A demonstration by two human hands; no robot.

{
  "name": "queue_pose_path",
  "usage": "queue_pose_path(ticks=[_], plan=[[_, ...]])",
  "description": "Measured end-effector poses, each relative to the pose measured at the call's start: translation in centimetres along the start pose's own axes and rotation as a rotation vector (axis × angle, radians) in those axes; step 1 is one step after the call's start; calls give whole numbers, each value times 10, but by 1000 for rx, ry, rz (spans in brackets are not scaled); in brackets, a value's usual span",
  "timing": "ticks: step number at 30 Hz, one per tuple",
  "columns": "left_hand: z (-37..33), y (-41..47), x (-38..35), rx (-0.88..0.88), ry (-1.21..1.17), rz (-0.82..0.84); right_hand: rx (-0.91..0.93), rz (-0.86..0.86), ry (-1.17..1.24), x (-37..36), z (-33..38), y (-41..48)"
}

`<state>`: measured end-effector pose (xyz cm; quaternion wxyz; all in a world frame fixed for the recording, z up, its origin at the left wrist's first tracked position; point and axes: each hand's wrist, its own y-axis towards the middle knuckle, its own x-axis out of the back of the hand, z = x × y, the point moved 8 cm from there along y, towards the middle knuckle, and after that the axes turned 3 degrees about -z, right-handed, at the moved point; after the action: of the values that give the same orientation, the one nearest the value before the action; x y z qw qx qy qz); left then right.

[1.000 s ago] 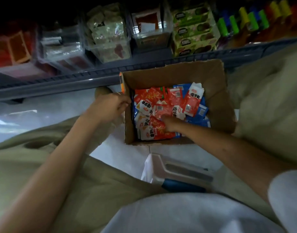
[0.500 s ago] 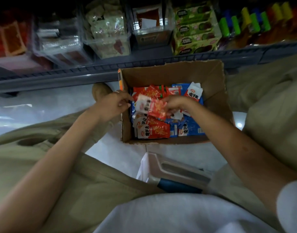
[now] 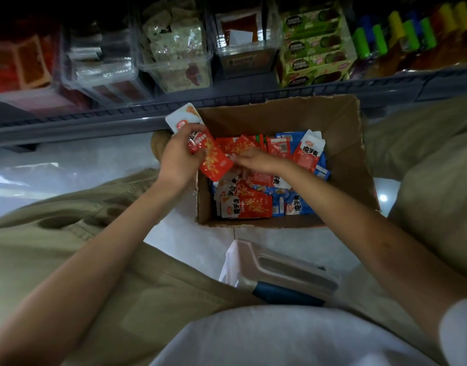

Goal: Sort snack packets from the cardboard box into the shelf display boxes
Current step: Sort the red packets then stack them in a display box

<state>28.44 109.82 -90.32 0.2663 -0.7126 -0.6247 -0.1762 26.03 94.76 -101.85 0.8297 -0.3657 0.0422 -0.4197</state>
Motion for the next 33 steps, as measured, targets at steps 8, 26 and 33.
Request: queue_pose_path(ticks=[8,26,33], plan=[[2,-6,4,97,-122,-12,-113,50,-644,-47,-84,-13],[0,-1,4,24,-15,-3,4,-254,15,72,1,-26],[-36,-6,-1,151,-508,-39,282,-202,260,45,85,-67]])
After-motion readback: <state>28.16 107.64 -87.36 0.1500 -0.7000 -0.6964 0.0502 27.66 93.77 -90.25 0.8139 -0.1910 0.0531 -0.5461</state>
